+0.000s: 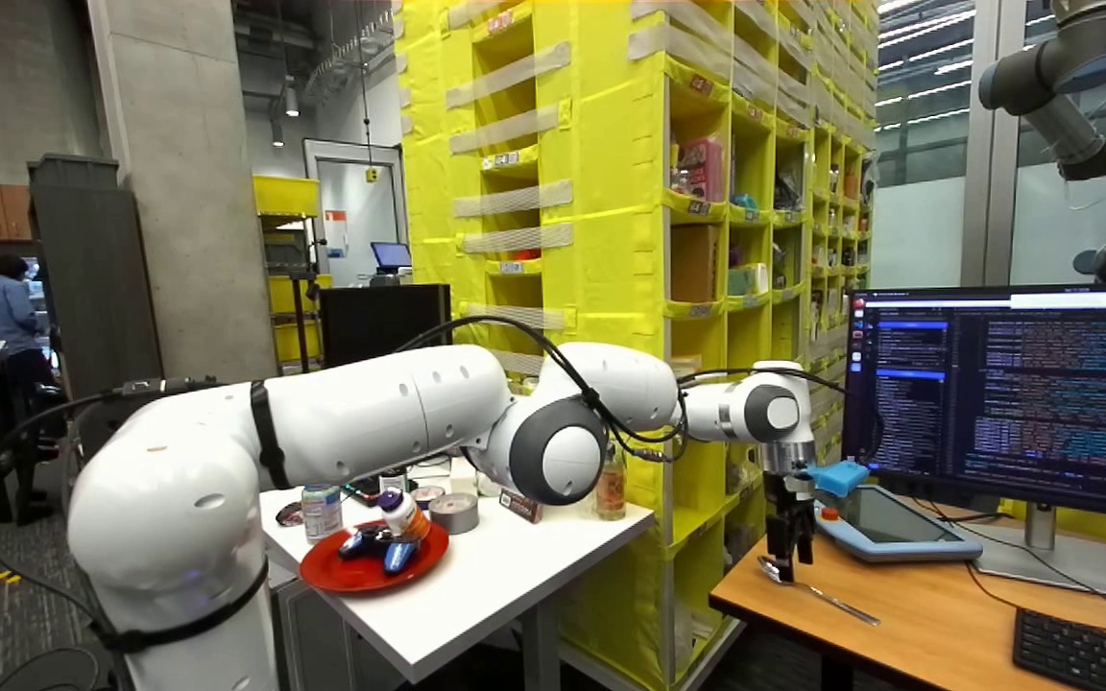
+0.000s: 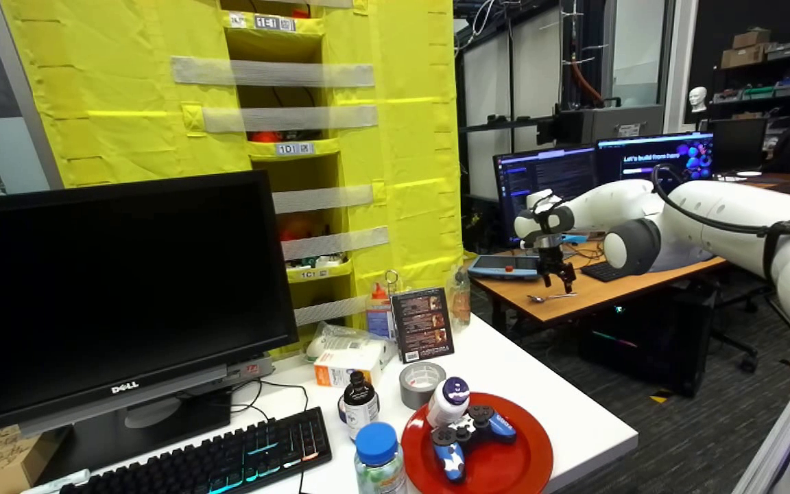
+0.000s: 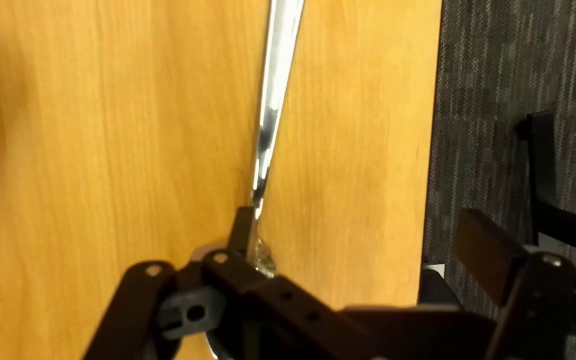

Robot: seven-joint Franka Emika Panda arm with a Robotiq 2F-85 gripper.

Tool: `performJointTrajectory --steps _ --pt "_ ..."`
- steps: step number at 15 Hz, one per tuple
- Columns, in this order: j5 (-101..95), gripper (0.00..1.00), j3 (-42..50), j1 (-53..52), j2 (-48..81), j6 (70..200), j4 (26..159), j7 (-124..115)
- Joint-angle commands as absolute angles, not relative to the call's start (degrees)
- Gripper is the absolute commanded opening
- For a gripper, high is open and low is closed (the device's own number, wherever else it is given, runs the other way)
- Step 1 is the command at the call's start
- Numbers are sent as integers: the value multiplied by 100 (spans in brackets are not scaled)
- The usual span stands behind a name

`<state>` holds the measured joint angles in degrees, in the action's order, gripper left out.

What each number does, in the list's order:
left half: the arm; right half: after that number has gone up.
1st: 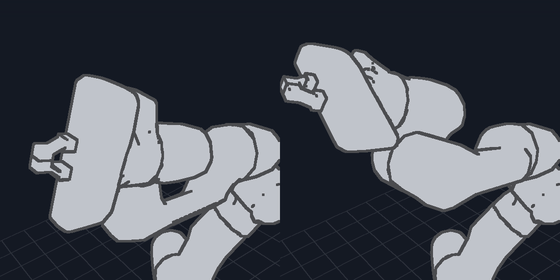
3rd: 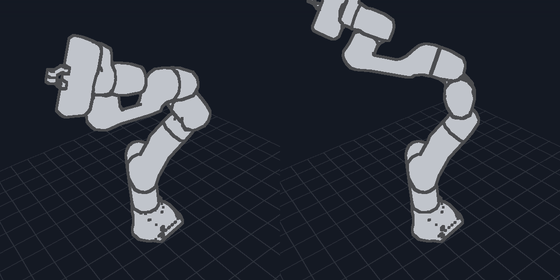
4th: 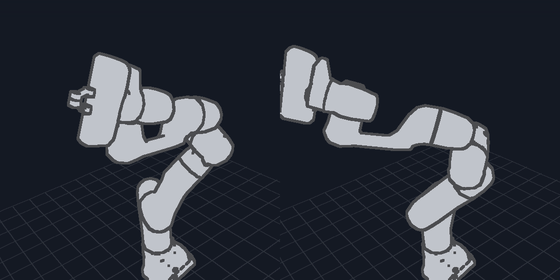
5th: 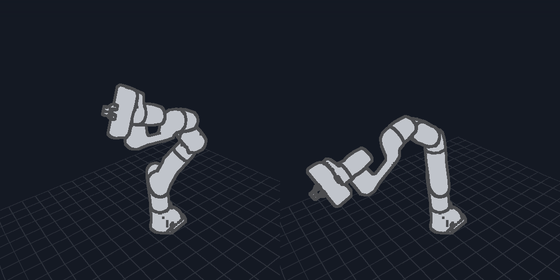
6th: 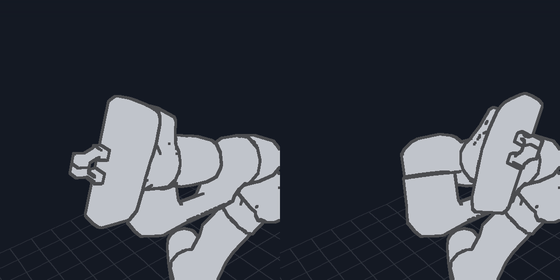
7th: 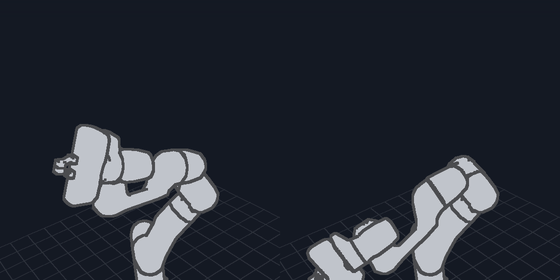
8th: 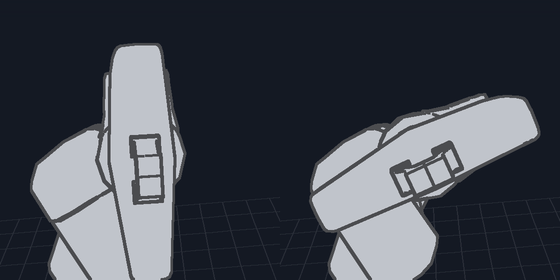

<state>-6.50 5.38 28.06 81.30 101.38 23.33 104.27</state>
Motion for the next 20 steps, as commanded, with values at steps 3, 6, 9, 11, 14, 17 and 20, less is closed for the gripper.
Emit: performJointTrajectory --steps 3,6,9,11,14,17,20 --pt "-630 100 521 2764 8126 10412 2401 10361" --pt "-651 100 581 2737 8522 10255 1912 10329" --pt "-700 100 577 2691 8334 10566 2498 10275" --pt "-690 100 586 2661 8397 10619 2505 10227" --pt "-670 100 572 2648 8438 10647 2406 10195" --pt "-654 100 564 2655 8439 10631 2328 10163" --pt "-647 100 560 2676 8438 10644 2293 10183"
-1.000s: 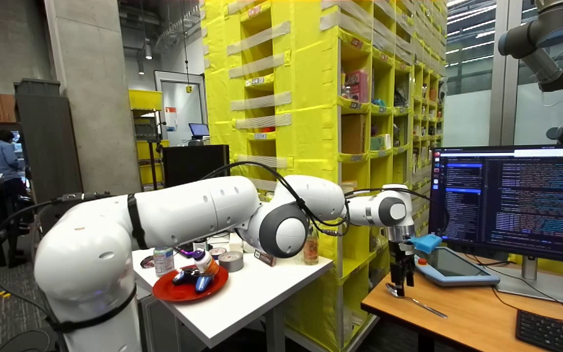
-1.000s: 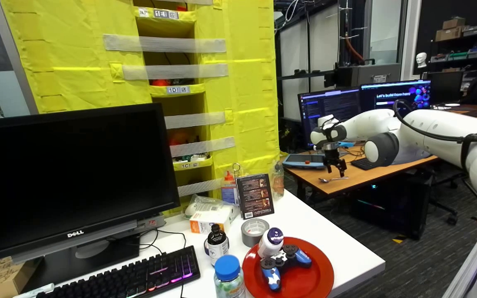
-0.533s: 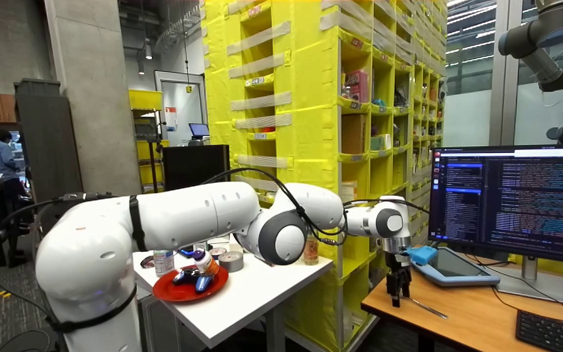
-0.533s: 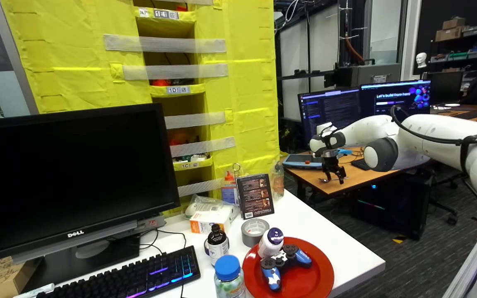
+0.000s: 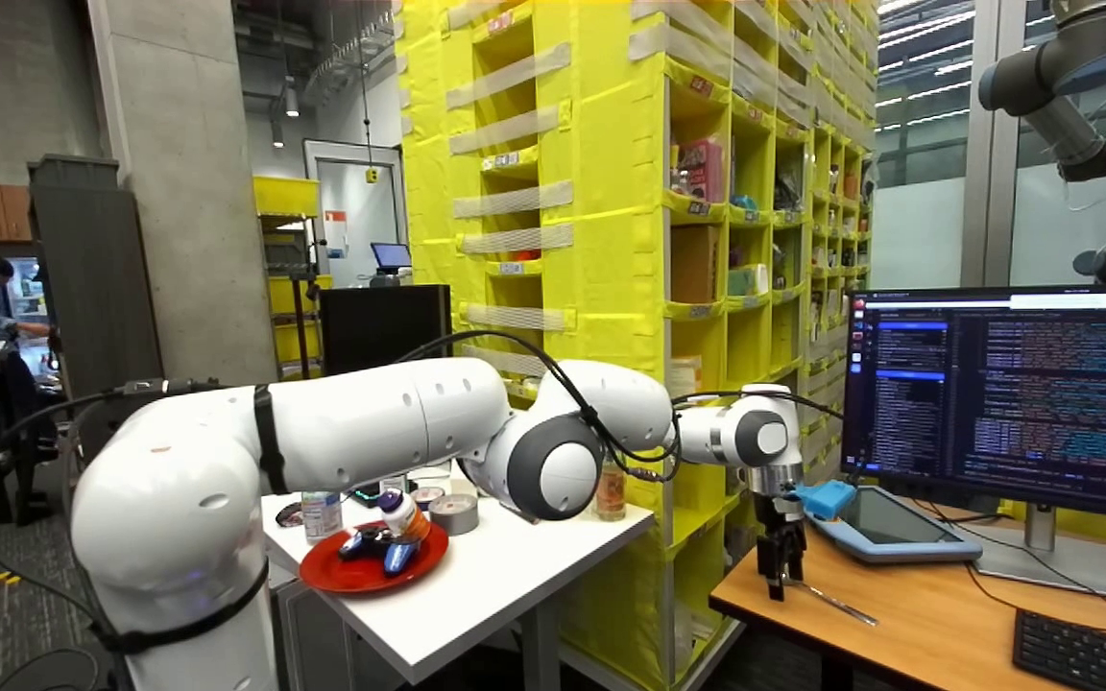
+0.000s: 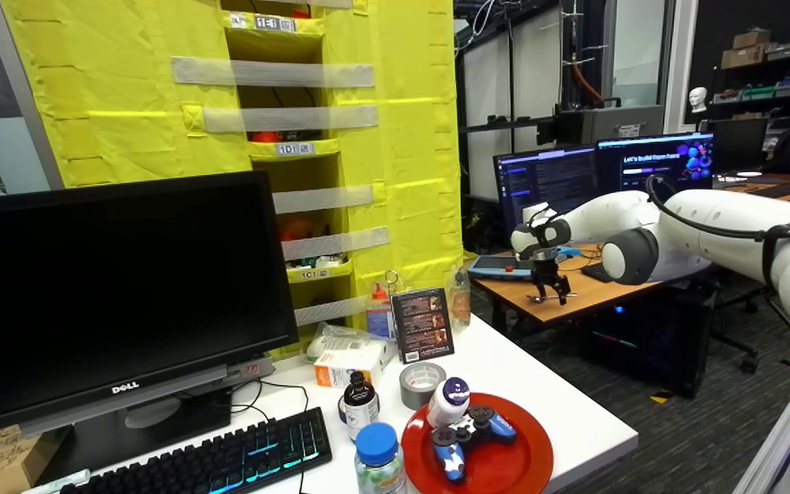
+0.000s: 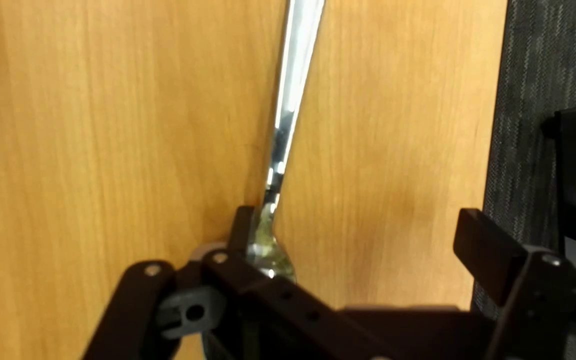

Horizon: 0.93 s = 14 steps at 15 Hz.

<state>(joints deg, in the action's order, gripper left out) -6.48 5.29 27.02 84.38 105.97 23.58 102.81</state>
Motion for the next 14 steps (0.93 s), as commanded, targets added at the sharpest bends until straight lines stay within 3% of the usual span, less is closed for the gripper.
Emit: performJointTrajectory --steps 1,14 --pt "-648 100 563 2678 8438 10666 2291 10171" --pt "-612 100 553 2729 8362 10828 2225 10156"
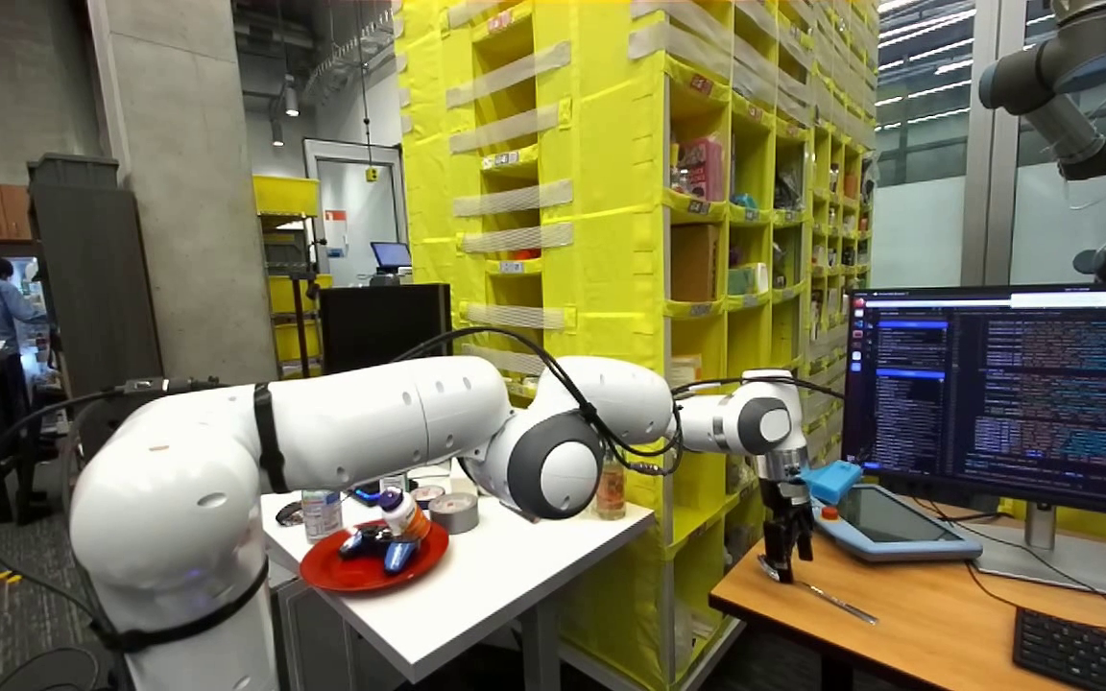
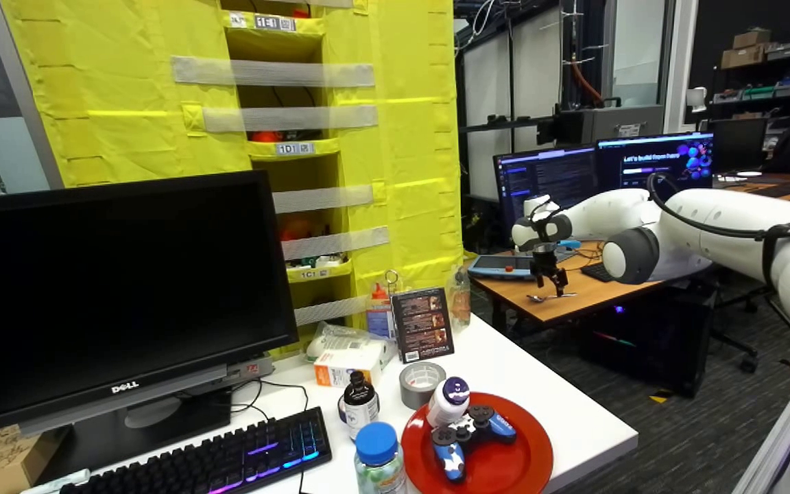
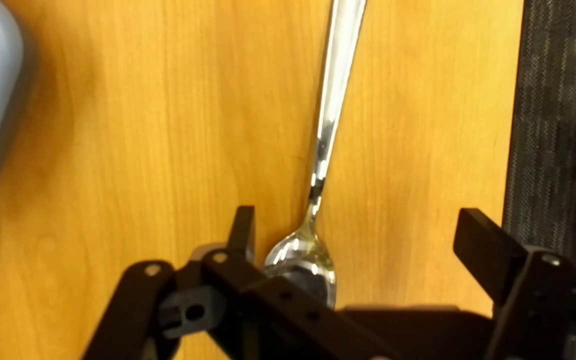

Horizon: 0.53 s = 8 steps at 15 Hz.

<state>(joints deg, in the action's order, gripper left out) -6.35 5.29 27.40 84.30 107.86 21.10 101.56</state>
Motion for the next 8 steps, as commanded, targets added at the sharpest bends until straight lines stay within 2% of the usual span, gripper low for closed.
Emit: performJointTrajectory --steps 1,8 --pt "-612 100 553 2729 8362 10829 2225 10153" --pt "-511 100 463 2730 8432 11245 2189 9988"
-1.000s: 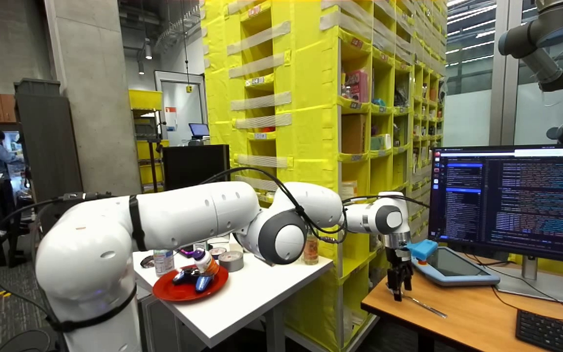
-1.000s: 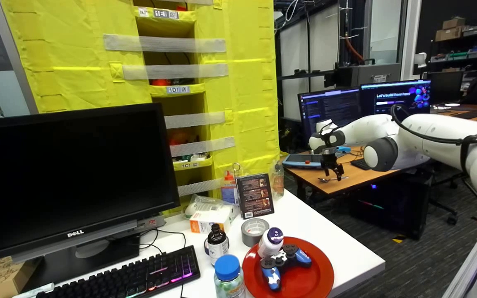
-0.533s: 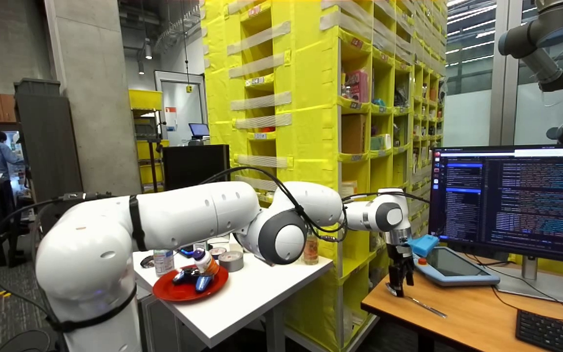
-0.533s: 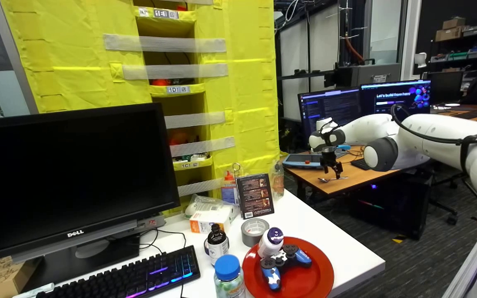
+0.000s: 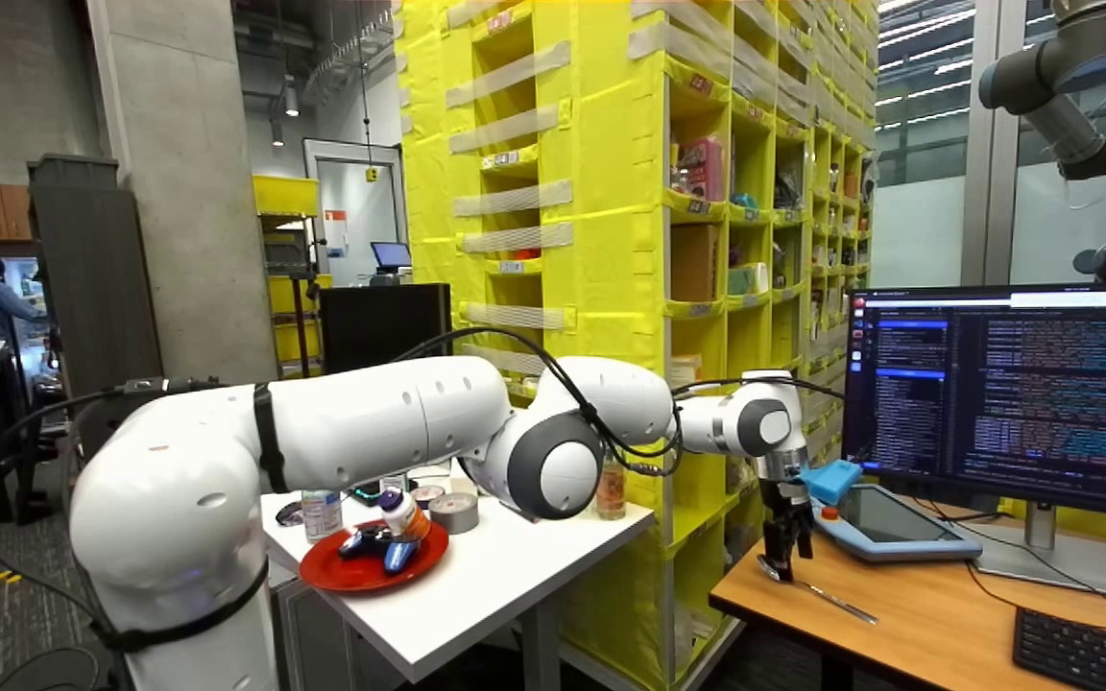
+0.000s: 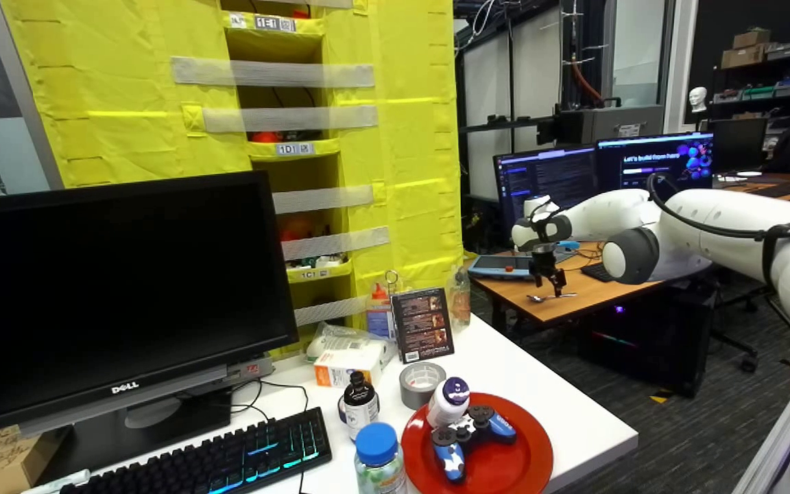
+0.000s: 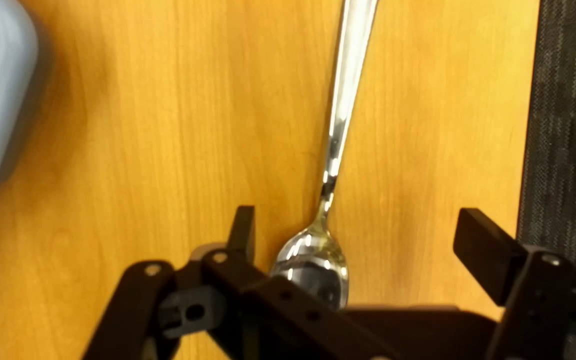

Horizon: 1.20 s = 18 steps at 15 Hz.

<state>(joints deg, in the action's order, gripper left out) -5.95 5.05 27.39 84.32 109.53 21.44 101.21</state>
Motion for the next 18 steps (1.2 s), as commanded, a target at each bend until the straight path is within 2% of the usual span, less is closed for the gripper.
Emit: performJointTrajectory --steps 1,7,18 --pt "-511 100 452 2729 8432 11334 2207 9963" --pt "-579 100 500 2685 8436 11576 2320 9919" --pt "-731 100 649 2632 8452 11124 2555 10002"
